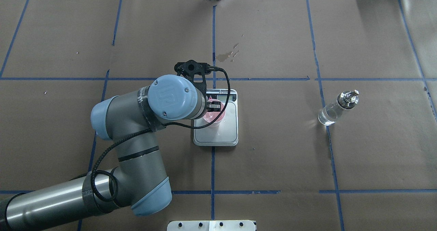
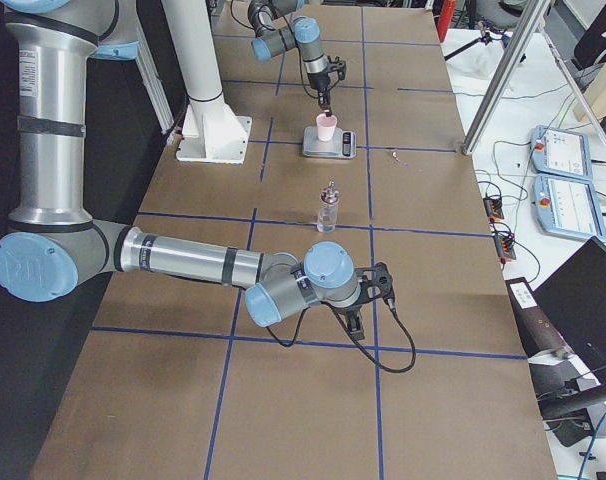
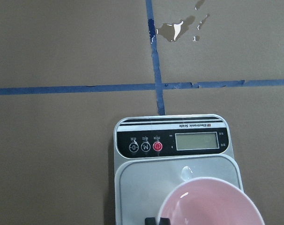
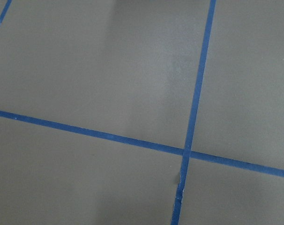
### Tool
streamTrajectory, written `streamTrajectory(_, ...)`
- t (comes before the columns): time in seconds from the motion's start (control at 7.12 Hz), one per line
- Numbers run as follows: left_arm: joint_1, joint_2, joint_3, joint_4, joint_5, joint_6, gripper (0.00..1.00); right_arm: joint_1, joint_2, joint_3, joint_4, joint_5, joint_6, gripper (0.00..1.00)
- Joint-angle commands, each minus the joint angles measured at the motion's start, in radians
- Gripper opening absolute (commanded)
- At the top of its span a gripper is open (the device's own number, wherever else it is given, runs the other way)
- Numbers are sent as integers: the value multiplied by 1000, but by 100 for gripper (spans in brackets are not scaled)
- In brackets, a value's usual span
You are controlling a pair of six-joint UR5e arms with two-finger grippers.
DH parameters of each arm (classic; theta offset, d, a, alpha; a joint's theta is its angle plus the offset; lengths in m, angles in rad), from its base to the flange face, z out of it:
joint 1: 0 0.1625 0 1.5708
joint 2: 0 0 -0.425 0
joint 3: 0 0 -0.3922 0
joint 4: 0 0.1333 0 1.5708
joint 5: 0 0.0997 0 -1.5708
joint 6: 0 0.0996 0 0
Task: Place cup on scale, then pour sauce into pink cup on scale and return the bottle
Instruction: 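Lift the pink cup with the left gripper and carry it over the scale, then lower the cup onto the scale, open the left gripper and withdraw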
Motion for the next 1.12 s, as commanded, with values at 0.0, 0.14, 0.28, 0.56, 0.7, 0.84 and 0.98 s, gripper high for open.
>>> streamTrajectory(0.0,-1,2,-14,1,0,0,88,1,0,3,0,0,2,100)
streamTrajectory(0.14,-1,2,-17,1,0,0,100,0,0,3,0,0,2,100)
streamTrajectory(0.28,-4,9,-38,1,2,2,100,0,0,3,0,0,0,100)
streamTrajectory(0.56,-13,81,-135,7,-2,17,100,0,0,6,0,5,9,100)
streamTrajectory(0.7,-74,109,-159,7,-9,53,100,0,1,8,2,5,27,100)
streamTrajectory(0.84,-118,123,-201,10,-12,175,100,0,3,12,2,6,34,100)
streamTrajectory(0.98,-138,193,-233,5,-62,239,100,0,3,23,3,20,69,100)
